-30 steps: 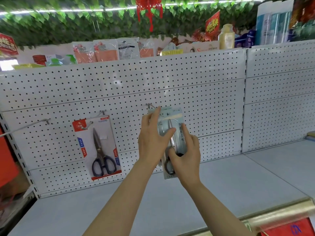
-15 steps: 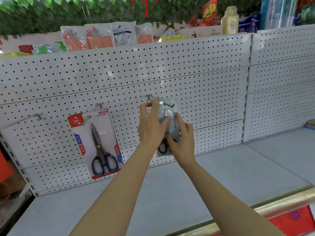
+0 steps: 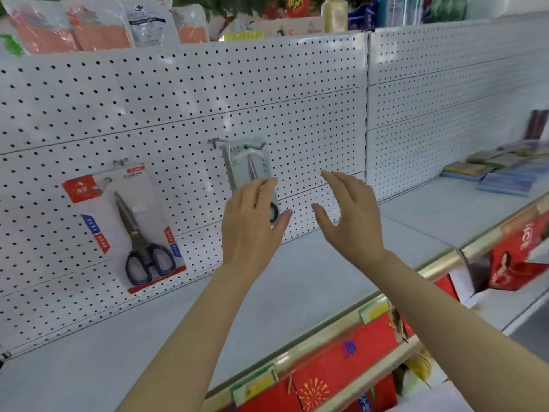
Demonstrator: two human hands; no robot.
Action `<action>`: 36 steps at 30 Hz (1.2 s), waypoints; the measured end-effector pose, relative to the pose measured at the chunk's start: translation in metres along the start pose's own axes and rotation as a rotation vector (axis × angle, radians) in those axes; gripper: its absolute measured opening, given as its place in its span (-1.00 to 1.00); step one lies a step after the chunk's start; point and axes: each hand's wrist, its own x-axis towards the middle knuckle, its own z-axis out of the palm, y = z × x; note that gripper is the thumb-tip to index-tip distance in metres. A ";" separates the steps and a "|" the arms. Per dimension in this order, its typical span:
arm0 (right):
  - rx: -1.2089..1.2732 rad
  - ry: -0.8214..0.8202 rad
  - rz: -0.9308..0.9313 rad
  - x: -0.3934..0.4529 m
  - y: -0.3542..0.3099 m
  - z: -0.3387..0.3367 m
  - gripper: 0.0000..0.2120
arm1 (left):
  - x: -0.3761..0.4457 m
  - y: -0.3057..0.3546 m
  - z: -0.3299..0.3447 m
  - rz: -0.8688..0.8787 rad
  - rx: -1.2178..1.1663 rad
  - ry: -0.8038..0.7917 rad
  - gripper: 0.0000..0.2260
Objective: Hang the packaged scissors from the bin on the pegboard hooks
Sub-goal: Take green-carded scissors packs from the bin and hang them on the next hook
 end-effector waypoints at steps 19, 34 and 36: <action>-0.504 -0.616 0.621 -0.379 0.111 -0.197 -0.50 | -0.261 0.205 0.190 0.235 -0.255 -0.835 -0.53; -0.523 -0.937 0.882 -0.536 0.170 -0.204 -0.44 | -0.478 0.301 0.331 -0.945 -0.239 -1.647 -0.41; -0.503 -0.946 0.898 -0.546 0.173 -0.197 -0.43 | -0.494 0.312 0.339 -1.086 -0.159 -1.616 -0.20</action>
